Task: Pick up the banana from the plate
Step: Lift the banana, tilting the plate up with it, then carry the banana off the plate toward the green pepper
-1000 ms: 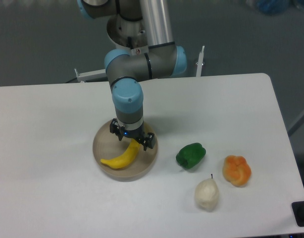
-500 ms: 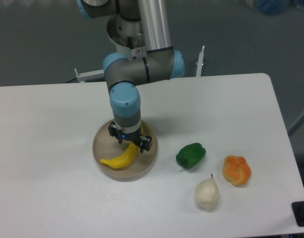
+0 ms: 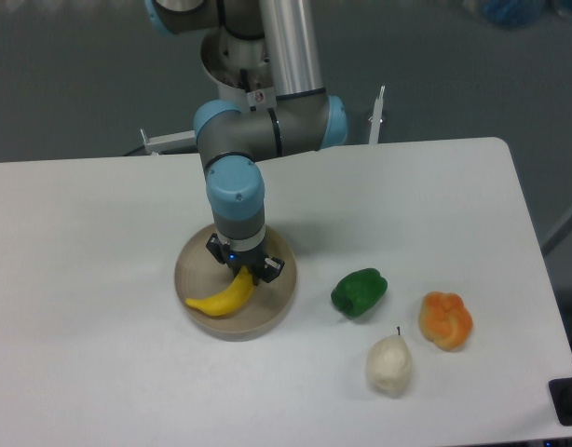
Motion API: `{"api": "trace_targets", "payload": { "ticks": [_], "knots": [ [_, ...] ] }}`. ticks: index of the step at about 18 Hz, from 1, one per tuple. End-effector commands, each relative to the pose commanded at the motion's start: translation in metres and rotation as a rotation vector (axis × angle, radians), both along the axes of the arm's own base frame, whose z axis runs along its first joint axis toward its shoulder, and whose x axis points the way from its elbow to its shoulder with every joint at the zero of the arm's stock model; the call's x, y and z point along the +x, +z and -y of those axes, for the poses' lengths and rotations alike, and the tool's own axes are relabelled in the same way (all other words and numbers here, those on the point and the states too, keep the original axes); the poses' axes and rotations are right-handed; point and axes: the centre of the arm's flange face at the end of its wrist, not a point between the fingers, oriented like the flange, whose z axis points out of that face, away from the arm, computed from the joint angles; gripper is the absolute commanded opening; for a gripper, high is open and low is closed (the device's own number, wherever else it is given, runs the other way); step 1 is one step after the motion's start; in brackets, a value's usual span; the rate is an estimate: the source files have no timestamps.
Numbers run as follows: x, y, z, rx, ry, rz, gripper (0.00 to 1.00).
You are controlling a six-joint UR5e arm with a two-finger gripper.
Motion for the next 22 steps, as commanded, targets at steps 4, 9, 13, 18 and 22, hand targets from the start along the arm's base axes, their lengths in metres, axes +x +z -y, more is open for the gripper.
{"api": "trace_targets", "payload": {
  "ticks": [4, 9, 13, 18, 22],
  "knots": [
    [0.000, 0.004, -0.001, 0.007, -0.003, -0.004, 0.37],
    [-0.007, 0.021, -0.008, 0.036, -0.004, -0.024, 0.35],
    [-0.040, 0.054, -0.018, 0.082, -0.072, -0.065, 0.34],
    [-0.110, 0.090, 0.012, 0.115, -0.113, -0.115, 0.34],
    [-0.160, 0.113, 0.024, 0.123, -0.140, -0.150, 0.34]
  ]
}}
